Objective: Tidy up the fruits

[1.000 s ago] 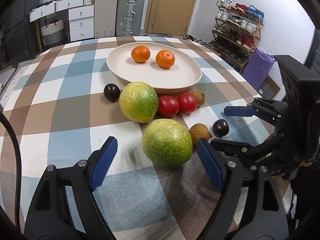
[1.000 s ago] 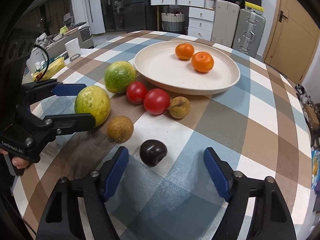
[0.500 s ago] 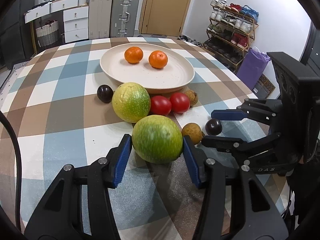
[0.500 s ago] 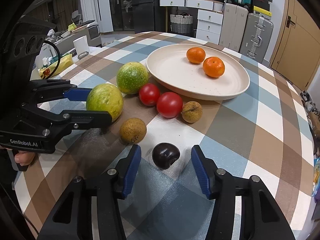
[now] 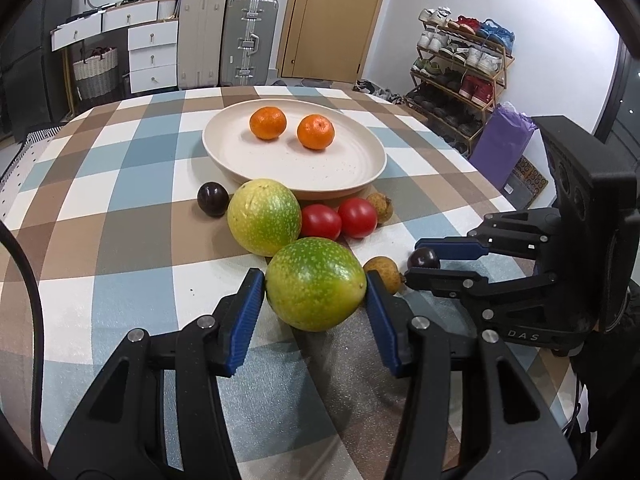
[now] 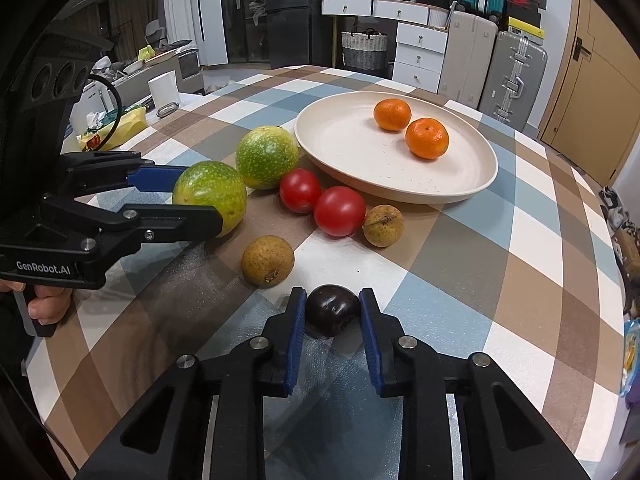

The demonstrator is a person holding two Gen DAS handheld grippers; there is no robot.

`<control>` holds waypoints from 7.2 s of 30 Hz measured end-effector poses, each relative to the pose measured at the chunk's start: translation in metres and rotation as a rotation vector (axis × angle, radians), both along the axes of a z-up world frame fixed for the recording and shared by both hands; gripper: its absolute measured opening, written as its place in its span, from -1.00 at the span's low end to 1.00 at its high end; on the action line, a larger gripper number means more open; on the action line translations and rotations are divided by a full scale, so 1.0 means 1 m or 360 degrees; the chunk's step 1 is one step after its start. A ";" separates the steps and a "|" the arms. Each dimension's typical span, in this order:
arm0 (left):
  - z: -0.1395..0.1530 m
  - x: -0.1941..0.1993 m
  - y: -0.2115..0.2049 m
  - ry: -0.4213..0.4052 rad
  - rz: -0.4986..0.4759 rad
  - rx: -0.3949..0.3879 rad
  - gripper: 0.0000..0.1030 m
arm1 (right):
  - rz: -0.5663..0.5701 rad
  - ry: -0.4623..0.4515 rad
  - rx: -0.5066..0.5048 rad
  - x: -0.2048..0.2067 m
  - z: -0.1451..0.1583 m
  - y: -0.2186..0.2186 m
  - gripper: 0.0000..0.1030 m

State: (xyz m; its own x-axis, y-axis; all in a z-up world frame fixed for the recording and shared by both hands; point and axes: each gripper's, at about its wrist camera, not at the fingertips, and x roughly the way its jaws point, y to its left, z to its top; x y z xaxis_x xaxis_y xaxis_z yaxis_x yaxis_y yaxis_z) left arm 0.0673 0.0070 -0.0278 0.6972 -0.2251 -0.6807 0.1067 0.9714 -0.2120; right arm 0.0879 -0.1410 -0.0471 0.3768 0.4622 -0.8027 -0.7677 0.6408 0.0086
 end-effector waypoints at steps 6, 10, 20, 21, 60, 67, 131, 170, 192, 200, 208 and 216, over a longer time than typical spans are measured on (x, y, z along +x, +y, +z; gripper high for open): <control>0.006 -0.004 0.003 -0.0050 0.0012 -0.0020 -0.06 | -0.0006 -0.0003 0.0043 0.000 0.004 -0.003 -0.47; 0.012 -0.007 0.005 -0.0089 0.0032 -0.0031 -0.06 | -0.0033 -0.0025 0.0101 0.003 0.012 -0.008 -0.47; 0.025 -0.011 0.009 -0.0163 0.0094 -0.0024 -0.06 | -0.0101 -0.0077 0.0257 0.015 0.031 -0.015 -0.47; 0.026 -0.010 0.009 -0.0169 0.0099 -0.0021 -0.06 | -0.0101 -0.0078 0.0266 0.016 0.032 -0.014 -0.47; 0.039 0.066 0.007 -0.0252 0.0148 0.0064 -0.06 | -0.0269 -0.0101 0.0447 0.074 0.051 -0.011 -0.47; 0.033 0.082 0.011 -0.0225 0.0159 0.0073 -0.06 | -0.0276 -0.0090 0.0415 0.081 0.045 -0.007 -0.47; 0.012 0.080 0.031 -0.0177 0.0281 0.0105 0.61 | -0.0362 -0.0101 0.0336 0.084 0.022 -0.008 0.95; 0.003 0.050 0.026 -0.0056 0.0297 0.0138 0.98 | -0.0199 0.0066 0.0093 0.074 0.003 -0.012 0.88; 0.000 0.053 0.026 -0.0033 0.0295 0.0143 0.98 | -0.0168 0.0063 0.0035 0.075 -0.003 -0.002 0.35; 0.000 0.053 0.026 -0.0029 0.0295 0.0142 0.98 | -0.0101 0.0075 0.0059 0.074 -0.002 0.003 0.04; -0.001 0.053 0.026 -0.0026 0.0294 0.0139 0.98 | -0.0006 0.0075 0.0089 0.069 0.000 0.008 -0.34; -0.002 0.054 0.025 -0.0028 0.0287 0.0139 0.98 | 0.0035 0.0020 0.0095 0.061 0.002 0.009 -0.48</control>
